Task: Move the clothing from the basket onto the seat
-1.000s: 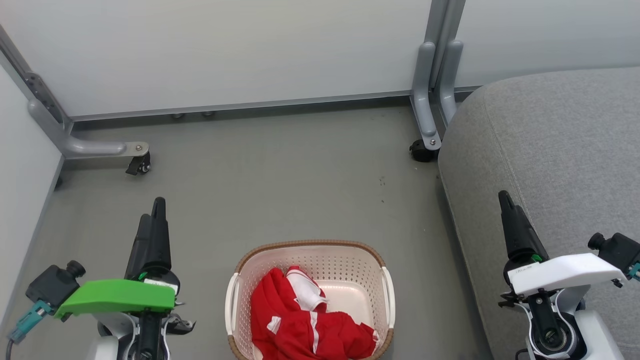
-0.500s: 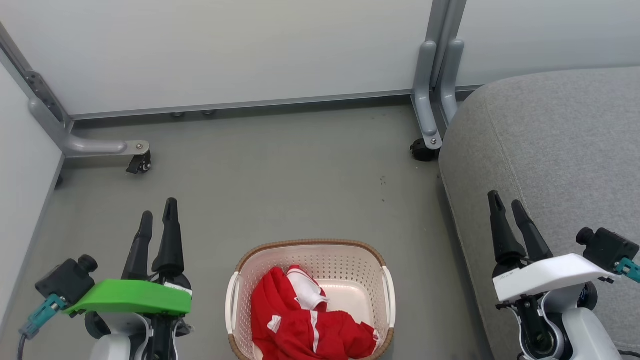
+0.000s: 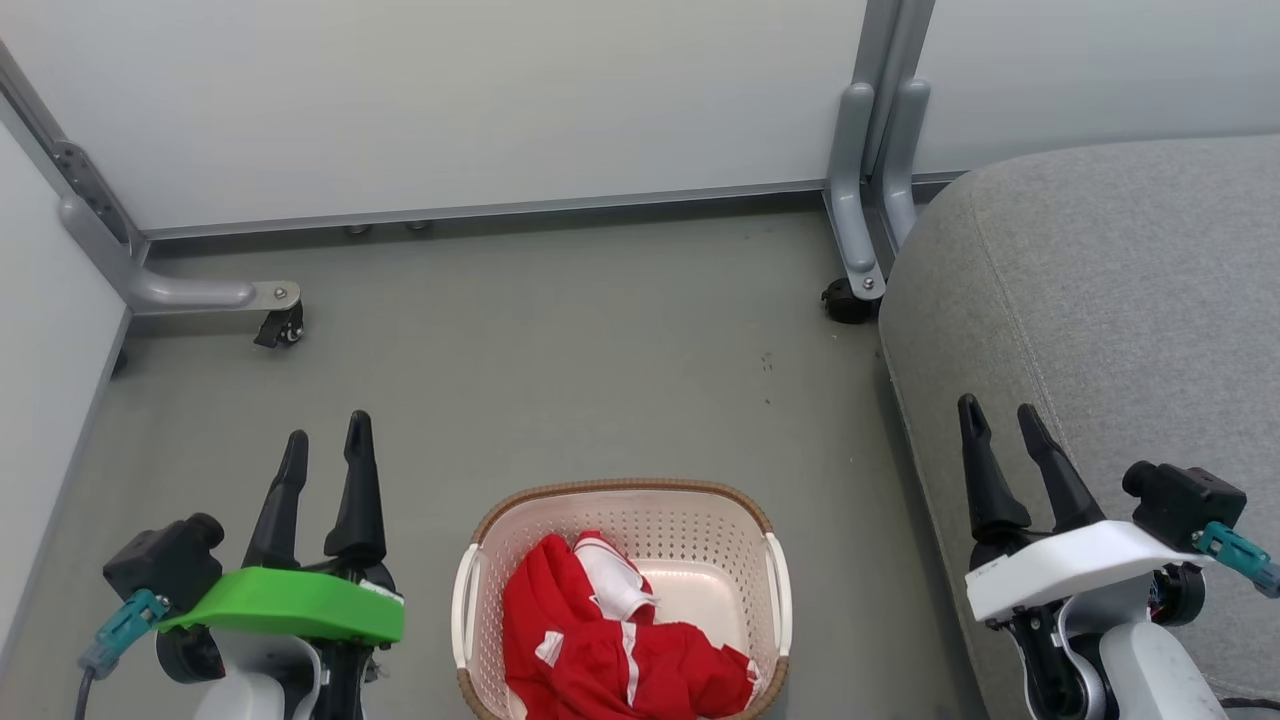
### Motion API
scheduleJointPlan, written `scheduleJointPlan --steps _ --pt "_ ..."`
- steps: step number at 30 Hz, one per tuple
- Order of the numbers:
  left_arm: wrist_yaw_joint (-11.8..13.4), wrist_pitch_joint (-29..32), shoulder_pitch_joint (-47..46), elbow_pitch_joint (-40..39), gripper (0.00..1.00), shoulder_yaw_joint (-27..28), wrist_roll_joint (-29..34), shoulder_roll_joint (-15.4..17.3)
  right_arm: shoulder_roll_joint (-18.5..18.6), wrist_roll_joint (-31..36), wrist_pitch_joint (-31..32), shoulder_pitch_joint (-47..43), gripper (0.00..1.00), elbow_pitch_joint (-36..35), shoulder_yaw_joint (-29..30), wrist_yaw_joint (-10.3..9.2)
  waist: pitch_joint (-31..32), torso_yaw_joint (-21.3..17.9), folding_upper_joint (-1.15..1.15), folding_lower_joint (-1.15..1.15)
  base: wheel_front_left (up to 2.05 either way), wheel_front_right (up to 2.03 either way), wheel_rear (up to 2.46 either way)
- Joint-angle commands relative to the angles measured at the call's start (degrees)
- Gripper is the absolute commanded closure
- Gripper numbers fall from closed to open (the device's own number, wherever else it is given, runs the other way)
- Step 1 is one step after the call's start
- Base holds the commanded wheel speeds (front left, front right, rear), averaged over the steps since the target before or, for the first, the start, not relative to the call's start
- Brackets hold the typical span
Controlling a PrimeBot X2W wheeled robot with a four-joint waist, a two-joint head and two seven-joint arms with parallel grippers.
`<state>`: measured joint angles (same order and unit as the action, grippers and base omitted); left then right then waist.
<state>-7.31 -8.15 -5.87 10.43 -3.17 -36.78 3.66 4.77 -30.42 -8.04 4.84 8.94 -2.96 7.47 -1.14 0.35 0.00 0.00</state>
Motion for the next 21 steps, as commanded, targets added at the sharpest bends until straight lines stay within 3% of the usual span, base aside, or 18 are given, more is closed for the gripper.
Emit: scheduleJointPlan --steps 1,21 --pt "-0.20 -0.49 -0.14 -0.10 0.00 0.00 2.03 0.27 0.25 1.89 -0.63 0.05 0.00 -0.16 -0.27 0.02 0.02 0.01 0.00 0.00 0.00 0.00 0.00" --pt "-0.21 -3.24 0.34 3.79 0.00 -0.13 14.28 -0.18 -0.39 12.96 -2.45 0.18 0.00 3.12 -0.70 0.03 0.29 -0.01 0.00 0.00 0.00 0.00 0.00"
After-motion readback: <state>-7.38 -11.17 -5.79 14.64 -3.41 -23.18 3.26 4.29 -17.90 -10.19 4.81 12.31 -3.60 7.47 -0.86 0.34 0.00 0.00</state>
